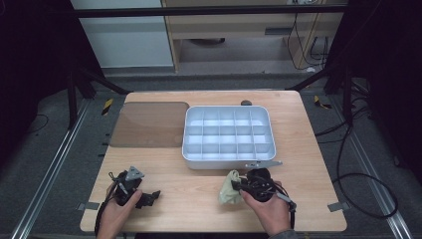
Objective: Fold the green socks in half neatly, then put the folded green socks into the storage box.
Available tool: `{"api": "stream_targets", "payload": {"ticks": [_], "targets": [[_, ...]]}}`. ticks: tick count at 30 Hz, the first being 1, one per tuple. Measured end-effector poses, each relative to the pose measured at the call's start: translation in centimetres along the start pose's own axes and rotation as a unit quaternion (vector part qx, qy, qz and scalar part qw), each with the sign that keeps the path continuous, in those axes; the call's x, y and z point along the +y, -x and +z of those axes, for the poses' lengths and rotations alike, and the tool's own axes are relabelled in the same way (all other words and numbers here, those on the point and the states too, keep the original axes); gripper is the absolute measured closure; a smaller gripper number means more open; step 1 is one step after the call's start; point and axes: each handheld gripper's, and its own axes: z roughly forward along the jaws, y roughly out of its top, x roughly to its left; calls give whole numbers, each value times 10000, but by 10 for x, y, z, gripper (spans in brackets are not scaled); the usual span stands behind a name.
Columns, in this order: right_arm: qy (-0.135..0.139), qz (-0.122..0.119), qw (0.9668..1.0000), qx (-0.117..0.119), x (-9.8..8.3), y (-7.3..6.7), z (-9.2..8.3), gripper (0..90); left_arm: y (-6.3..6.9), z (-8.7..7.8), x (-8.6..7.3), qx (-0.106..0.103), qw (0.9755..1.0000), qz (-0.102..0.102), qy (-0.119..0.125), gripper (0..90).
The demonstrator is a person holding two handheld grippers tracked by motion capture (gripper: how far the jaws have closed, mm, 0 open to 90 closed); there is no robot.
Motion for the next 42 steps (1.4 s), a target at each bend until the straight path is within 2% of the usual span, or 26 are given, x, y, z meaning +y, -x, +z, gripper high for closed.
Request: {"api": "stream_targets", "payload": {"ticks": [7,12,18,25,28,34,42], "targets": [[149,-96,9992,-365,22,16,-30,720,1,2,-1,148,9999,88,-20,23],[238,-104,9978,-616,40,31,-48,719,1,3,-1,150,9998,96,2,4],[300,-136,9960,-834,60,42,-66,719,1,4,-3,169,9997,98,166,0],[395,-72,9941,-1004,76,55,-76,718,0,6,-6,175,9991,89,377,0],[481,20,9939,-997,79,59,-79,718,0,7,-7,187,9988,76,439,0],[619,74,9923,-1074,84,63,-86,717,-1,8,-8,192,9986,87,493,0],[724,157,9900,-1202,95,74,-85,716,-1,8,-7,169,9985,100,505,0]]}}
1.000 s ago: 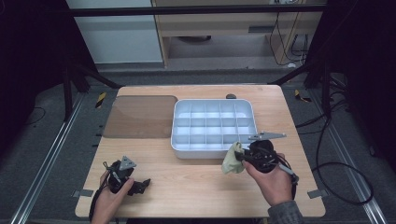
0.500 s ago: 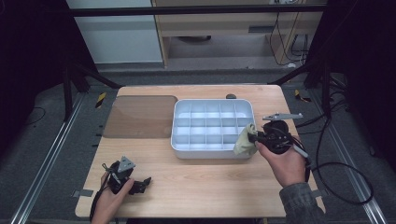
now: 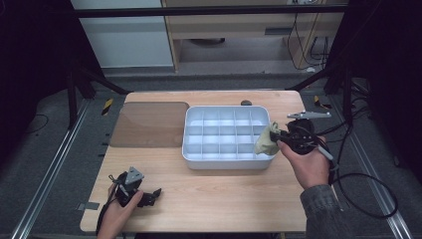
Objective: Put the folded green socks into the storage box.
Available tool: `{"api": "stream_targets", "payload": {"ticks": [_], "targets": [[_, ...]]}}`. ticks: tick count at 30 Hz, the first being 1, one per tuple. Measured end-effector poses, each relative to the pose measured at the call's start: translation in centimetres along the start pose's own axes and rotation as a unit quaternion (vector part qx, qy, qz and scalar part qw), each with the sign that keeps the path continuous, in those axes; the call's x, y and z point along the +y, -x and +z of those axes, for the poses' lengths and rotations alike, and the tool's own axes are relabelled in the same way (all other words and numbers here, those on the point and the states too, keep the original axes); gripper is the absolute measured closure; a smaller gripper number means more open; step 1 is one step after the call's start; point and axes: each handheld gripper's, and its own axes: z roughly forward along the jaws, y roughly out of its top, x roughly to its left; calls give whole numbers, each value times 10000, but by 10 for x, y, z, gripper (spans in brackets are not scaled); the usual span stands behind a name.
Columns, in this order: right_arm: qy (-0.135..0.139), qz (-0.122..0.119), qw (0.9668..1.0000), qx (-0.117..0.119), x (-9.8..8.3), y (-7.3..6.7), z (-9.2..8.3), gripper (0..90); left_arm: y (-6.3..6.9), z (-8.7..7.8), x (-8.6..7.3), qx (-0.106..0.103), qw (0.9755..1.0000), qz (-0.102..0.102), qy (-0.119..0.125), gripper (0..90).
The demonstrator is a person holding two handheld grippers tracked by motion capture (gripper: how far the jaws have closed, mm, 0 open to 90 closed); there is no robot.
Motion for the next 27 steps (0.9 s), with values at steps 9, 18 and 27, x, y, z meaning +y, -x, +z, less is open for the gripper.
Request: {"api": "stream_targets", "payload": {"ticks": [9,18,27], "targets": [[6,-38,9998,-170,12,11,11,716,-2,4,4,-61,10000,60,-4,0],[46,-435,9980,-450,27,7,9,716,-5,7,7,-136,9998,120,11,0],[-41,-674,9964,-504,38,3,17,716,-7,9,9,-212,9996,188,8,0]]}}
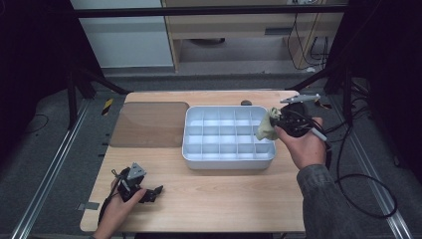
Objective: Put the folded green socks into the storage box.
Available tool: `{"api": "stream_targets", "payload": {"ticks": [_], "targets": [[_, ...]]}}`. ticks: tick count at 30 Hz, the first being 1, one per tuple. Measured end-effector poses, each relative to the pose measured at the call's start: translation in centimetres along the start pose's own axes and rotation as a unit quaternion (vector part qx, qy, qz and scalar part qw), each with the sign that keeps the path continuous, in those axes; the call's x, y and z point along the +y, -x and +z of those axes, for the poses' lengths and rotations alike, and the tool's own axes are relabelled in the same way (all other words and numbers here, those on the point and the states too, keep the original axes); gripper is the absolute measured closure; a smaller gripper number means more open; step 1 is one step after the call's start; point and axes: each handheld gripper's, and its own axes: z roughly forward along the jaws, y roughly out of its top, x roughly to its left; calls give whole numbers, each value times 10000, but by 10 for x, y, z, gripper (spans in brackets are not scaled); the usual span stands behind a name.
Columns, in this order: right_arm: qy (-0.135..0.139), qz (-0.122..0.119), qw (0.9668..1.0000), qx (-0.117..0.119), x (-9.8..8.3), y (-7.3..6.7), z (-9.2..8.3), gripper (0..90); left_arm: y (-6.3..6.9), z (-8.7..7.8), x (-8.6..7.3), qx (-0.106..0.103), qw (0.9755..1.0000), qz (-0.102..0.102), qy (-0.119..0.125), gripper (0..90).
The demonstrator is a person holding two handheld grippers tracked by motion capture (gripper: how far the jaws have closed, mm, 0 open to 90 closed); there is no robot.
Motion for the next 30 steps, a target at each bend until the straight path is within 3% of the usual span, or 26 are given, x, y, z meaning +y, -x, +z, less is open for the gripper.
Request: {"api": "stream_targets", "payload": {"ticks": [9,14,30], "targets": [[-215,-28,9997,-84,-2,3,25,716,2,-2,-2,35,10000,-45,11,0],[-291,-125,9994,-141,-7,1,31,716,2,-2,-2,39,10000,-52,11,0],[-487,-5,9987,-121,-30,2,46,716,2,-2,-2,52,10000,-44,-8,0]]}}
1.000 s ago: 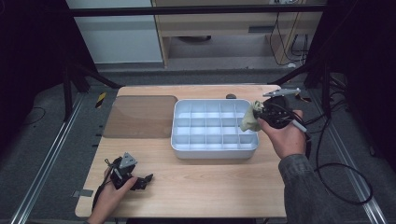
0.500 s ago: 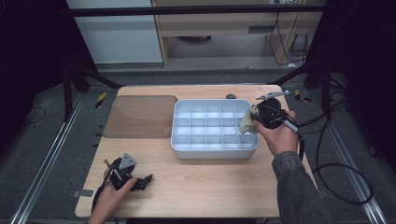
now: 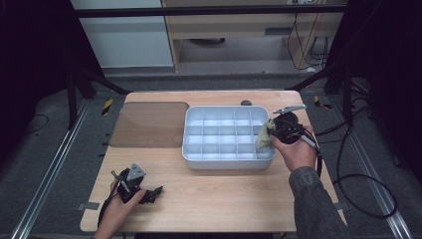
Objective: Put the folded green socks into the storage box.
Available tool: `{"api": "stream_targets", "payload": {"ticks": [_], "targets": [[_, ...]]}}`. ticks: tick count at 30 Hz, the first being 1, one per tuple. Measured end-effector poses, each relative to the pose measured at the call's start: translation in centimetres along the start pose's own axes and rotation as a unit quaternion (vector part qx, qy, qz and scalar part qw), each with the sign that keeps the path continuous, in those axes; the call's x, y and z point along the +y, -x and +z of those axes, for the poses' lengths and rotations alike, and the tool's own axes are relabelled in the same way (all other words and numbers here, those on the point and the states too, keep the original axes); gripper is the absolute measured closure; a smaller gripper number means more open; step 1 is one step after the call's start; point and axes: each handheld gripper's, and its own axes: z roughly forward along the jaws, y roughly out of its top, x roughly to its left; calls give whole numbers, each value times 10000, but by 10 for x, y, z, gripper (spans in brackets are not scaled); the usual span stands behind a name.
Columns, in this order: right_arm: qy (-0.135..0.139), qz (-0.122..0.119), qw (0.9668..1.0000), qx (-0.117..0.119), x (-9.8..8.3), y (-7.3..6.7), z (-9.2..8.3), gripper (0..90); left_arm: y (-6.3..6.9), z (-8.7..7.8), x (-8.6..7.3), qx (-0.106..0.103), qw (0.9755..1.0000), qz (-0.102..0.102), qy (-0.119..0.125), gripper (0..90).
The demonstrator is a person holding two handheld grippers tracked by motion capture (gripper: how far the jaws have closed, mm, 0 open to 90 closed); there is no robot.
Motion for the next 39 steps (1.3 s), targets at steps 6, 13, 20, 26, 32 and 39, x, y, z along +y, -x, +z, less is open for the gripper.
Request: {"api": "stream_targets", "payload": {"ticks": [6,13,20,26,32,39], "targets": [[-44,4,10000,26,-4,-3,4,716,0,0,0,2,10000,-1,0,0],[-86,-52,9999,19,-5,-6,7,716,0,0,0,2,10000,-1,-1,0],[-129,-69,9999,41,-10,-7,10,716,0,0,0,3,10000,-1,0,0],[-172,-83,9998,38,-14,-6,10,716,0,0,0,3,10000,2,-2,0],[-225,-133,9997,34,-17,-8,13,715,0,0,0,3,10000,0,0,0],[-292,-214,9993,24,-19,-11,17,714,0,0,0,2,10000,3,-3,0]]}}
